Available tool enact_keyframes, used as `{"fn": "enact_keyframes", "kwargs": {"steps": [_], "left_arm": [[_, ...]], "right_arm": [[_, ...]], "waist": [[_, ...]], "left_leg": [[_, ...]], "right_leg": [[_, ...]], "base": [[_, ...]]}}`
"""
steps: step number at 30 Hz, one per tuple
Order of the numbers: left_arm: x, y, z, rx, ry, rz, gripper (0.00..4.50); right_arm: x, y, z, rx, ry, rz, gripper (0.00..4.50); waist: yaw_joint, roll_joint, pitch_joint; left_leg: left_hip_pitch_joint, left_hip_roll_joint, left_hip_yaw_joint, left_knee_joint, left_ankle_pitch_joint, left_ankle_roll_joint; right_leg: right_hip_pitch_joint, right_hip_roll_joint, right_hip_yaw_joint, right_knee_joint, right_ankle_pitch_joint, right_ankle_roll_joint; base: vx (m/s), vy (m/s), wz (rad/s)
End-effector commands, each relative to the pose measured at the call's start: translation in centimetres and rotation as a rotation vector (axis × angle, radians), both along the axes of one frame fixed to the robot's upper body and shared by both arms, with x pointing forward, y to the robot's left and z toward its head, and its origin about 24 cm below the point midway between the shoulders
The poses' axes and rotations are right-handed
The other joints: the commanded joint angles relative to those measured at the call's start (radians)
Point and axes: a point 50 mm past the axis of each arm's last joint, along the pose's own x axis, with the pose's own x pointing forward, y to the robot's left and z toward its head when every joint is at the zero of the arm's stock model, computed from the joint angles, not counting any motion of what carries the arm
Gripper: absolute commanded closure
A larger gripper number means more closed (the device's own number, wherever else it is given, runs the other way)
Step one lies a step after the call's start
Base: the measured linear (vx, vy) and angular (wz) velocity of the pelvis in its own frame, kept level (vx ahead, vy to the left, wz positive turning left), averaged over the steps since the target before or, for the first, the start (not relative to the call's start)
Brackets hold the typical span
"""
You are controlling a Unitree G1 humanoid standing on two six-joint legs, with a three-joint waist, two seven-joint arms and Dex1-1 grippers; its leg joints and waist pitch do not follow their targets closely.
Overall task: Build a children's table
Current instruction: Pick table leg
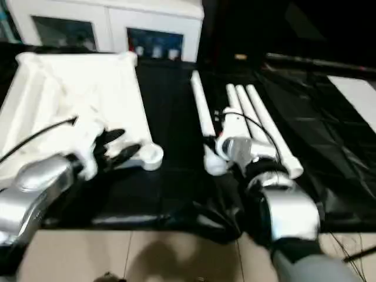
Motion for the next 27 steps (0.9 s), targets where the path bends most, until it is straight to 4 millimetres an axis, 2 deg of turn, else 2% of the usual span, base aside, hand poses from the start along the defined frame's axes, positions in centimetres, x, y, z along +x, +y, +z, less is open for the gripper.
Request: {"fn": "enact_keyframes", "kwargs": {"steps": [1, 2, 3, 6, 7, 8, 9, 10, 11, 12, 13, 16, 17, 19, 21, 23, 25, 27], "left_arm": [[0.4, -0.4, 1.1, -0.067, -0.007, 0.000, 0.98], [0.7, -0.7, 1.3, -0.118, 0.014, 0.002, 0.98], [1.1, -1.1, 1.6, -0.199, 0.062, 0.004, 0.87], [2.3, -2.1, 2.7, -0.399, 0.156, -0.012, 0.60], [2.4, -2.3, 2.9, -0.421, 0.156, -0.018, 0.56], [2.6, -2.4, 3.2, -0.442, 0.156, -0.024, 0.49], [3.4, -3.3, 4.3, -0.536, 0.174, -0.061, 0.39], [3.4, -3.4, 4.3, -0.540, 0.175, -0.062, 0.27], [3.9, -4.0, 4.9, -0.582, 0.191, -0.084, 0.20], [4.1, -4.3, 5.1, -0.594, 0.205, -0.090, 0.16], [4.4, -4.4, 5.0, -0.596, 0.216, -0.076, 0.14], [4.9, -4.3, 4.5, -0.608, 0.244, -0.024, 0.00], [5.0, -4.3, 4.4, -0.645, 0.260, -0.018, 0.00], [5.0, -4.3, 4.1, -0.664, 0.278, -0.010, 0.00], [5.1, -4.5, 3.5, -0.654, 0.293, 0.016, 0.00], [5.3, -4.6, 4.1, -0.706, 0.281, 0.006, 0.00], [5.4, -4.9, 4.8, -0.746, 0.278, -0.012, 0.00], [5.5, -5.0, 5.0, -0.749, 0.279, -0.017, 0.00]], "right_arm": [[0.3, -0.5, 0.8, 0.032, -0.074, -0.014, 2.69], [0.3, -0.4, 1.0, 0.039, -0.093, 0.001, 2.70], [0.3, -0.3, 1.4, 0.059, -0.149, 0.036, 2.70], [-0.1, 0.4, 3.6, 0.135, -0.349, 0.170, 2.70], [-0.2, 0.5, 4.0, 0.147, -0.384, 0.191, 2.70], [-0.4, 0.6, 4.4, 0.160, -0.419, 0.213, 2.70], [-1.1, 0.8, 5.7, 0.171, -0.509, 0.280, 2.70], [-1.1, 0.8, 5.7, 0.170, -0.512, 0.283, 2.70], [-1.6, 1.1, 6.4, 0.155, -0.565, 0.328, 2.70], [-1.9, 1.4, 6.8, 0.138, -0.598, 0.350, 2.70], [-2.3, 1.9, 7.2, 0.149, -0.619, 0.371, 2.70], [-3.2, 3.2, 7.5, 0.132, -0.641, 0.431, 2.70], [-3.5, 3.8, 7.5, 0.099, -0.657, 0.457, 2.70], [-3.8, 4.5, 7.6, 0.091, -0.670, 0.468, 2.70], [-4.5, 5.8, 7.9, 0.091, -0.694, 0.505, 2.70], [-5.1, 6.4, 7.5, 0.050, -0.687, 0.559, 2.70], [-5.3, 6.4, 7.1, 0.011, -0.681, 0.567, 2.70], [-5.4, 6.5, 7.0, -0.004, -0.678, 0.566, 2.70]], "waist": [[0.004, 0.031, -0.083], [0.006, 0.031, -0.083], [0.008, 0.034, -0.084], [0.015, 0.024, -0.084], [0.019, 0.013, -0.085], [0.019, 0.016, -0.085], [0.010, -0.019, -0.083], [0.024, 0.003, -0.085], [0.020, 0.000, -0.081], [0.019, -0.008, -0.080], [0.020, -0.007, -0.078], [0.016, -0.002, -0.075], [0.015, 0.001, -0.078], [0.015, 0.000, -0.077], [0.014, 0.008, -0.079], [0.015, 0.017, -0.079], [0.015, 0.012, -0.078], [0.016, 0.011, -0.075]], "left_leg": [[0.019, 0.044, -0.012, -0.069, -0.075, -0.020], [0.015, 0.041, -0.011, -0.069, -0.062, -0.009], [0.015, 0.041, -0.012, -0.068, -0.055, -0.005], [0.012, 0.037, -0.008, -0.064, -0.026, 0.021], [0.011, 0.039, -0.011, -0.065, -0.018, 0.037], [0.012, 0.042, -0.013, -0.066, -0.013, 0.048], [0.008, 0.042, -0.009, -0.067, -0.009, 0.057], [0.017, 0.043, -0.010, -0.064, 0.003, 0.062], [0.015, 0.041, -0.008, -0.066, 0.002, 0.065], [0.015, 0.044, -0.010, -0.067, -0.007, 0.065], [0.014, 0.043, -0.010, -0.068, -0.014, 0.063], [0.013, 0.043, -0.011, -0.069, -0.028, 0.058], [0.013, 0.043, -0.012, -0.069, -0.026, 0.052], [0.013, 0.044, -0.013, -0.070, -0.024, 0.046], [0.015, 0.045, -0.014, -0.071, -0.029, 0.042], [0.016, 0.045, -0.016, -0.072, -0.033, 0.034], [0.016, 0.045, -0.015, -0.073, -0.040, 0.028], [0.016, 0.045, -0.014, -0.073, -0.058, 0.022]], "right_leg": [[0.050, -0.076, 0.046, -0.051, 0.125, -0.279], [0.053, -0.074, 0.046, -0.049, 0.144, -0.283], [0.053, -0.075, 0.046, -0.047, 0.152, -0.284], [0.058, -0.072, 0.048, -0.048, 0.191, -0.282], [0.063, -0.077, 0.048, -0.049, 0.184, -0.278], [0.059, -0.079, 0.047, -0.052, 0.166, -0.274], [0.063, -0.076, 0.046, -0.056, 0.150, -0.270], [0.059, -0.082, 0.049, -0.053, 0.136, -0.265], [0.055, -0.077, 0.047, -0.059, 0.124, -0.260], [0.056, -0.080, 0.047, -0.059, 0.109, -0.259], [0.057, -0.080, 0.048, -0.062, 0.080, -0.247], [0.054, -0.080, 0.050, -0.066, 0.041, -0.231], [0.055, -0.081, 0.050, -0.066, 0.043, -0.228], [0.054, -0.080, 0.049, -0.066, 0.051, -0.231], [0.052, -0.080, 0.049, -0.065, 0.058, -0.234], [0.053, -0.078, 0.049, -0.064, 0.079, -0.232], [0.054, -0.079, 0.049, -0.065, 0.093, -0.238], [0.052, -0.080, 0.050, -0.068, 0.069, -0.238]], "base": [[0.000, 0.000, 0.00], [0.000, 0.000, 0.00], [0.000, 0.000, 0.00], [0.000, 0.000, 0.00], [0.000, 0.000, 0.00], [0.000, 0.000, 0.00], [0.000, 0.000, 0.00], [0.000, 0.000, 0.00], [0.000, 0.000, 0.00], [0.000, 0.000, 0.00], [0.000, 0.000, 0.00], [0.000, 0.000, 0.00], [0.000, 0.000, 0.00], [0.000, 0.000, 0.00], [0.000, 0.000, 0.00], [0.000, 0.000, 0.00], [0.000, 0.000, 0.00], [0.000, 0.000, 0.00]]}}
